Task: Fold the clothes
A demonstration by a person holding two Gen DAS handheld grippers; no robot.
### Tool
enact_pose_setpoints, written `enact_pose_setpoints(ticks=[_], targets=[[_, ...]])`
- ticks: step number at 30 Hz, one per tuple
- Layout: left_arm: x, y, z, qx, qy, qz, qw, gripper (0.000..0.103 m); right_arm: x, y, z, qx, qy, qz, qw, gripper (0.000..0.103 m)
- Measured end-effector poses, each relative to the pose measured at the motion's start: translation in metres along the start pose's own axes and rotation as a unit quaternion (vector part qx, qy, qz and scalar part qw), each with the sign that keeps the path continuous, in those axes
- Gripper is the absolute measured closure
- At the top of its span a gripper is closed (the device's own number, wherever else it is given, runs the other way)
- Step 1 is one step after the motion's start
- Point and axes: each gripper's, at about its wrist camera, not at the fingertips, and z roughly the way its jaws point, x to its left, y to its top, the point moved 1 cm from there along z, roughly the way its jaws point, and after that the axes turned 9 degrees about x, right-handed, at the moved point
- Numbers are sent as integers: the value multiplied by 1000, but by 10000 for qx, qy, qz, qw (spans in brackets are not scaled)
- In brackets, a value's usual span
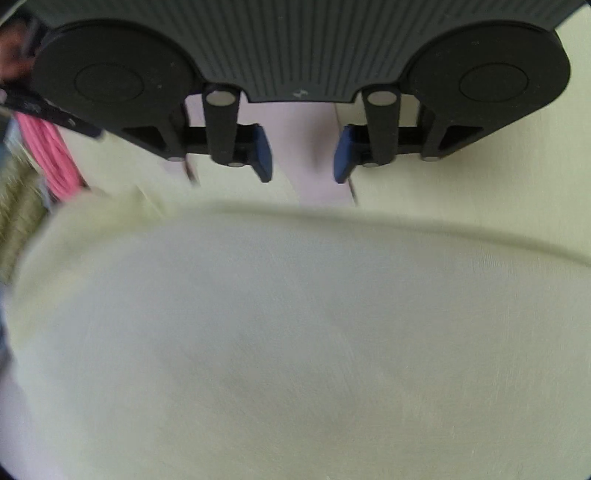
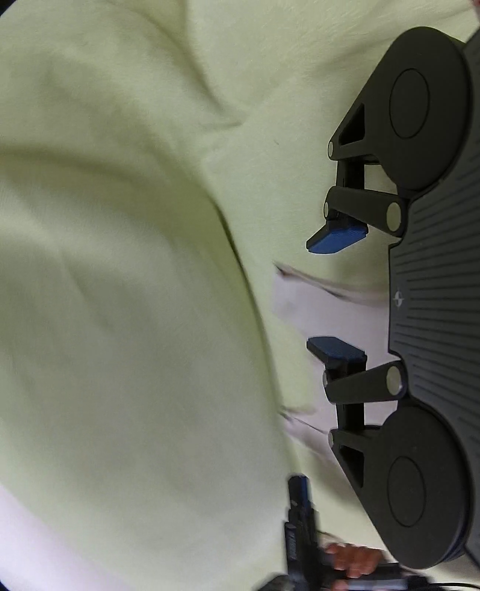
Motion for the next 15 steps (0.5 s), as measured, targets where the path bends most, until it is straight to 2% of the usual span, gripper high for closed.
enact_pose_setpoints(ticks=[1,2,4,7,8,13,15], targets=[[-2,-11,-4,113,-83,116,9998,95,13,-10,1,110,-127,-347,9993,73],[-9,-21,0,225,42,375,9990,100,25,-21,3,218,-275,-715,9968,90],[-21,-31,16,360,420,839,9949,103,42,-34,16,391,-554,-1247,9899,99],[-15,-19,32,278,517,714,9957,103,43,-26,43,610,-600,-1234,9887,98],[-14,-14,37,251,548,671,9959,103,41,-19,53,642,-579,-1221,9888,101],[-19,27,80,156,1028,785,9915,103,31,23,94,544,-875,-1085,9887,103],[-22,37,88,160,1217,799,9892,103,24,41,107,473,-1108,-862,9890,98]])
